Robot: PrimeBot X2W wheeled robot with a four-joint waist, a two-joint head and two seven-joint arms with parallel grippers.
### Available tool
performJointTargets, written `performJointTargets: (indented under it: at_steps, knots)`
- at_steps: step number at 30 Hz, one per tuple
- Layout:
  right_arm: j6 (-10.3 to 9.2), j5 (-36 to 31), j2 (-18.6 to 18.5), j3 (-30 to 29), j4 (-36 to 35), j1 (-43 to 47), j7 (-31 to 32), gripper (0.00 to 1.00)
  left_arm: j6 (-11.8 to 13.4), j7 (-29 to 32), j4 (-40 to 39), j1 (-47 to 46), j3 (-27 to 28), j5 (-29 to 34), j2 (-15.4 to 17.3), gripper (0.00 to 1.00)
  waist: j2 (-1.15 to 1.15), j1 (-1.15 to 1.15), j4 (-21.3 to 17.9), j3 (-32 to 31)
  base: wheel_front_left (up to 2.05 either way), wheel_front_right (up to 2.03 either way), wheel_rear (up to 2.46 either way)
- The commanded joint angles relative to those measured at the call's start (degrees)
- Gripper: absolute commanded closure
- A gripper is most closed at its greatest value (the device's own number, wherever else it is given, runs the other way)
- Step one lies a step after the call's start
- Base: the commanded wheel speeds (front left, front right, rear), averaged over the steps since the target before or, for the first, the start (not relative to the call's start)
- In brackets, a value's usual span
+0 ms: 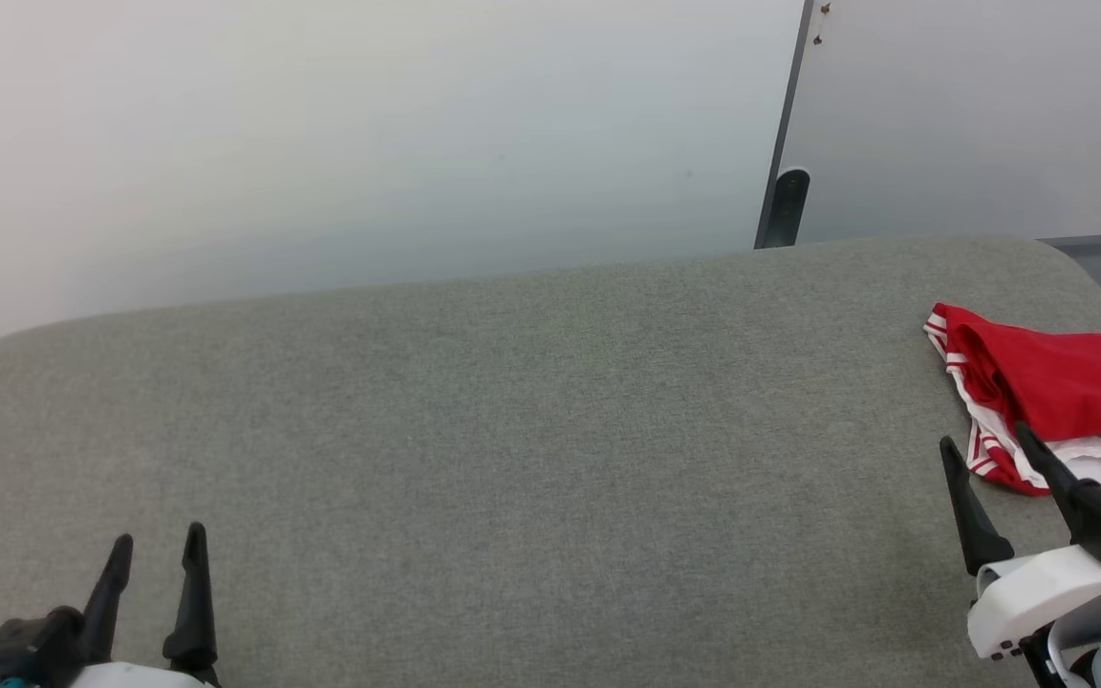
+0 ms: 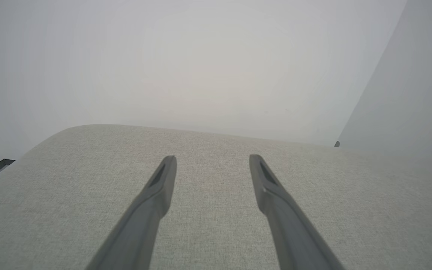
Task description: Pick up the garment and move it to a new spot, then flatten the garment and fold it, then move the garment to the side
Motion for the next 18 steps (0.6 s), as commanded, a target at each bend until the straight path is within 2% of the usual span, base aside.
performJointTargets:
  at_steps: [1, 14, 15, 18]
  knots:
    - [-0.09, -0.04, 0.22, -0.23, -0.31, 0.82, 0.13, 0.00, -0.14, 0.05, -0.26, 0.73, -0.05, -0.10, 0.09, 0.00, 0.00, 0.00, 0.03, 0.01, 0.00, 0.00, 0.00]
    - [-0.09, -0.49, 0.63, -1.57, -2.62, 2.36, 1.53, 0.00, -0.14, 0.05, -0.30, 0.99, -0.31, 0.82, 0.19, 0.00, 0.00, 0.00, 0.30, 0.17, 0.00, 0.00, 0.00]
    - [0.00, -0.21, 0.50, -1.12, -2.28, 1.59, 1.44, 1.00, 0.01, -0.02, 0.08, 0.71, -0.51, 0.61, 0.14, 1.00, 0.00, 0.00, 0.30, 0.17, 0.00, 0.00, 0.00]
    - [0.00, -0.15, 1.23, -0.78, -0.81, 2.87, 1.50, 1.00, 0.02, 0.07, 1.61, 1.33, -0.90, 0.51, -1.00, 1.00, 0.00, 0.00, 0.30, 0.17, 0.00, 0.00, 0.00]
